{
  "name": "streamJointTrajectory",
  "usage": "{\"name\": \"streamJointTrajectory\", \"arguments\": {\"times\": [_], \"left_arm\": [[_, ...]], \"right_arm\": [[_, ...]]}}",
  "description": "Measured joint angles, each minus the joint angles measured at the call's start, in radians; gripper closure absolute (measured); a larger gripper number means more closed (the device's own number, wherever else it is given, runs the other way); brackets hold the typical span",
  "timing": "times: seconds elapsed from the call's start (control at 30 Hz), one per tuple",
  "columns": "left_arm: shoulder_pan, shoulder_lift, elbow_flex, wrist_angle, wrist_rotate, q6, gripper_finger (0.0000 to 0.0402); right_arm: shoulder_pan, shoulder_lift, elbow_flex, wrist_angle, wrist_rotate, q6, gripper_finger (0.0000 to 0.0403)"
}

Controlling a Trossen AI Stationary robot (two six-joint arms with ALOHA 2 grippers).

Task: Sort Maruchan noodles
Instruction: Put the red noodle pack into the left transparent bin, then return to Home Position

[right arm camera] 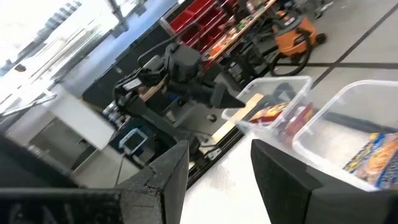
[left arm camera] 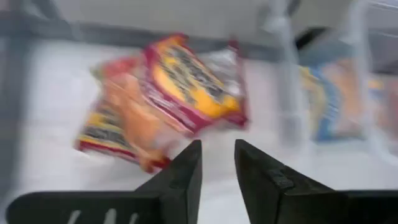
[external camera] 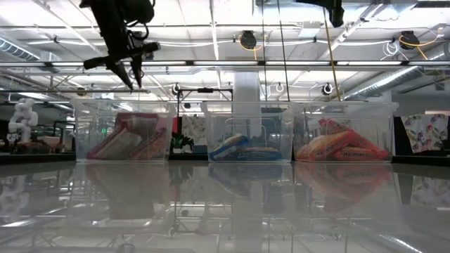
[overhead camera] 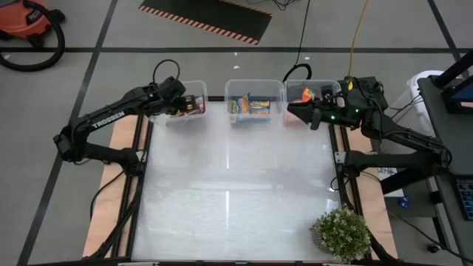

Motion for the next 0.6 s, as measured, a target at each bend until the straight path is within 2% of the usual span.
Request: {"name": "streamJointTrajectory", "arguments": {"times": [0.13, 0.37, 0.53, 0.6], "left_arm": [[-0.015, -0.056, 0.0, 0.06, 0.061, 0.001, 0.0291], [-0.049, -0.166, -0.001, 0.141, 0.064, 0.034, 0.0289], [-0.101, -0.24, -0.001, 0.269, 0.102, 0.153, 0.0289], [-0.125, -0.261, -0.001, 0.303, 0.109, 0.247, 0.0289]], "right_arm": [[0.0, 0.0, 0.0, 0.0, -0.073, 0.0, 0.0237], [0.002, -0.003, 0.0, 0.0, -0.121, -0.007, 0.0237], [0.002, -0.006, 0.0, 0.027, -0.137, -0.036, 0.0237], [0.002, -0.007, 0.0, 0.051, -0.166, -0.071, 0.0239]]}}
